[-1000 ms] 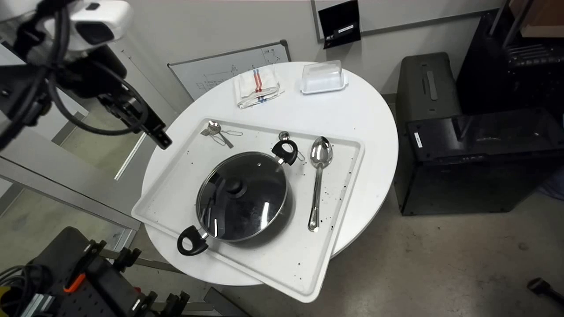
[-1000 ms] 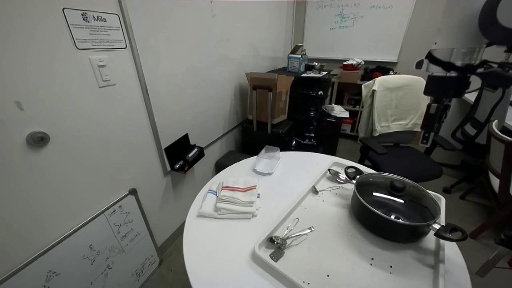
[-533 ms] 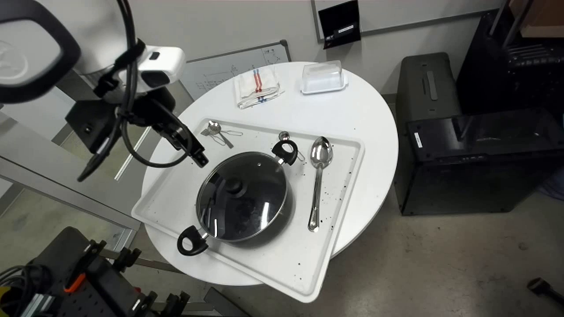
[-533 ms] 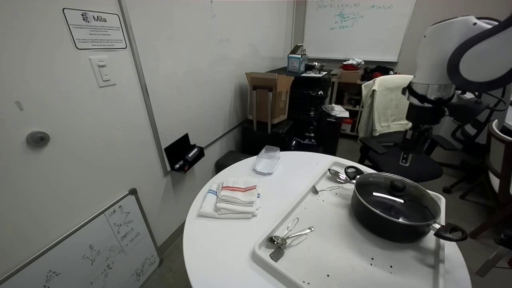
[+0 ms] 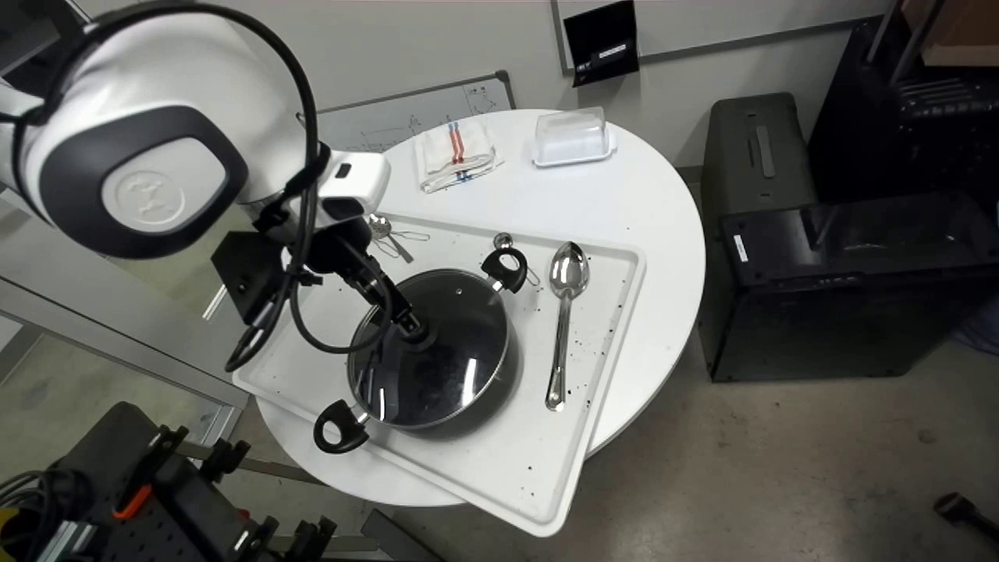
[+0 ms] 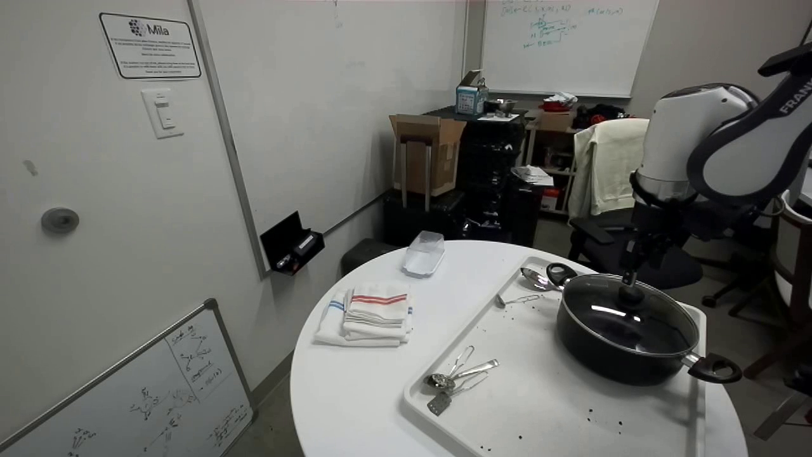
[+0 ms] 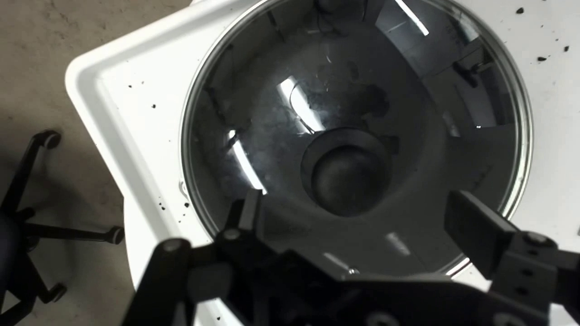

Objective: Remove the lid from the pot and place it on the table

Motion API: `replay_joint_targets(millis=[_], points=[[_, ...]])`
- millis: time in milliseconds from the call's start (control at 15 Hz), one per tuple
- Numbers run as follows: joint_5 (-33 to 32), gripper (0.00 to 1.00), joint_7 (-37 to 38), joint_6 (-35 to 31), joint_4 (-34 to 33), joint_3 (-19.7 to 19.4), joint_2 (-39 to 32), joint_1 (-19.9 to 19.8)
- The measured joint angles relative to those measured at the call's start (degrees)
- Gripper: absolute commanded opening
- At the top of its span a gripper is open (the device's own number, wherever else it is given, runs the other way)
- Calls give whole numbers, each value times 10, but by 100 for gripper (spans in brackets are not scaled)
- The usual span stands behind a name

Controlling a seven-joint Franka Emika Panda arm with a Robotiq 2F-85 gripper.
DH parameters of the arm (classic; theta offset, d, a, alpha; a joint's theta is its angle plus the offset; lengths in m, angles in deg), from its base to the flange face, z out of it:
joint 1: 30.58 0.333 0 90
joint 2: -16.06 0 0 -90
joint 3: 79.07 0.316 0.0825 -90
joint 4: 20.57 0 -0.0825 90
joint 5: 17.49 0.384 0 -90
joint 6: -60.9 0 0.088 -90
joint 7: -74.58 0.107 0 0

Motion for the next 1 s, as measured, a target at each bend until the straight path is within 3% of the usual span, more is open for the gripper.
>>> replay_joint_targets(millis=[733,800,867,1000], points=[[4,100,4,-46,-30,-10,-78,16],[5,75,4,-46,-31,-10,-79,17],[5,74,4,-47,-32,-10,-81,17],[7,60,4,-47,-35,-10,-83,17]])
